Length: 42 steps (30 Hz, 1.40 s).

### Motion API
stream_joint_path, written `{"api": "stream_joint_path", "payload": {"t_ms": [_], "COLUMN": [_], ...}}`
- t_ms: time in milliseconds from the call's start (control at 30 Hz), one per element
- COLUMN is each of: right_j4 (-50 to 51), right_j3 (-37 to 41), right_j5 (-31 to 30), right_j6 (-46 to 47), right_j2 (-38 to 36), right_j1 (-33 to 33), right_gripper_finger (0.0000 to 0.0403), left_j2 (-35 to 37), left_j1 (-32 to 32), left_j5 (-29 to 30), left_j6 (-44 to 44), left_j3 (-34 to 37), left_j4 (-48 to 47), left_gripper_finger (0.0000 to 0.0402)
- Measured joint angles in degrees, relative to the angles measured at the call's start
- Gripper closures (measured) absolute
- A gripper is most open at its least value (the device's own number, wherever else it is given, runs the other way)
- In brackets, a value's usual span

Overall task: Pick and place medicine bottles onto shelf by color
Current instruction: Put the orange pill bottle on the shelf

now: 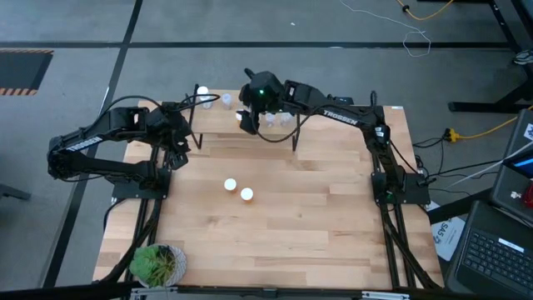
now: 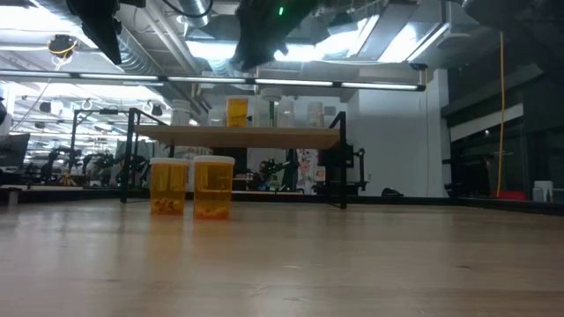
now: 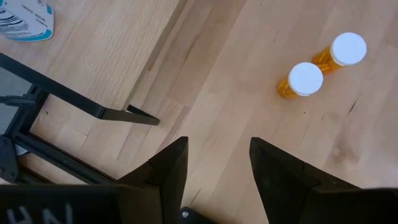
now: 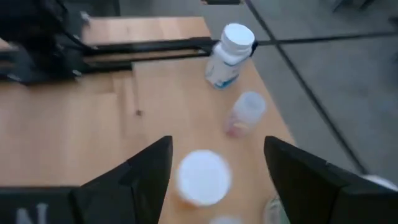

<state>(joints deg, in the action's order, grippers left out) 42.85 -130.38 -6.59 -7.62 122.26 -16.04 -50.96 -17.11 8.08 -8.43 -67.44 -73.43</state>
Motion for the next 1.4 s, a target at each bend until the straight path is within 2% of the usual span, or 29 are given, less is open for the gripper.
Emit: {"api": "stream_joint_path", "payload": {"t_ms": [100, 200, 300, 433, 600, 700, 767, 933, 1100, 1200, 1400], "right_j4": [9.9, 16.6, 28.3, 46.7, 45.6, 41.4, 35.7, 14.1, -6.7, -20.3, -45.2], "right_j3": [-4.8, -2.5, -2.4, -2.3, 0.6, 6.2, 12.8, 38.7, 65.2, 78.1, 99.4], "right_j5": [0.2, 0.7, 0.9, 6.5, 8.2, 8.2, 8.2, 6.4, 3.0, 1.0, 0.0], "right_j6": [8.3, 11.9, 8.9, 2.3, 2.0, 2.7, 3.4, 7.9, 16.6, 19.4, 16.2], "right_j2": [-0.4, -3.2, -4.6, -5.0, -7.5, -12.1, -16.4, -32.5, -50.4, -60.8, -79.4], "right_j1": [1.5, 3.2, 5.0, 7.7, 12.5, 15.1, 16.5, 19.6, 22.3, 23.6, 24.8], "right_gripper_finger": [0.0148, 0.0148, 0.0148, 0.0148, 0.0148, 0.0148, 0.0148, 0.0148, 0.0148, 0.0148, 0.0148], "left_j2": [0.0, 0.0, 0.0, 0.0, 0.0, 0.0, 0.0, 0.0, 0.0, 0.0, 0.0], "left_j1": [0.0, 0.0, 0.0, 0.0, 0.0, 0.0, 0.0, 0.0, 0.0, 0.0, 0.0], "left_j5": [0.0, 0.0, 0.0, 0.0, 0.1, 0.1, 0.0, 0.0, 0.0, 0.0, 0.0], "left_j6": [-0.1, -0.1, -0.1, -0.2, -0.6, -0.6, -0.6, -0.6, -0.5, -0.5, -0.5], "left_j3": [0.0, 0.0, 0.0, 0.0, 0.0, 0.0, 0.0, 0.0, 0.0, 0.0, 0.0], "left_j4": [0.0, 0.0, 0.0, 0.0, 0.0, 0.0, -0.1, 0.0, 0.0, 0.0, 0.2], "left_gripper_finger": [0.0234, 0.0234, 0.0234, 0.0234, 0.0234, 0.0234, 0.0234, 0.0234, 0.0234, 0.0234, 0.0234]}}
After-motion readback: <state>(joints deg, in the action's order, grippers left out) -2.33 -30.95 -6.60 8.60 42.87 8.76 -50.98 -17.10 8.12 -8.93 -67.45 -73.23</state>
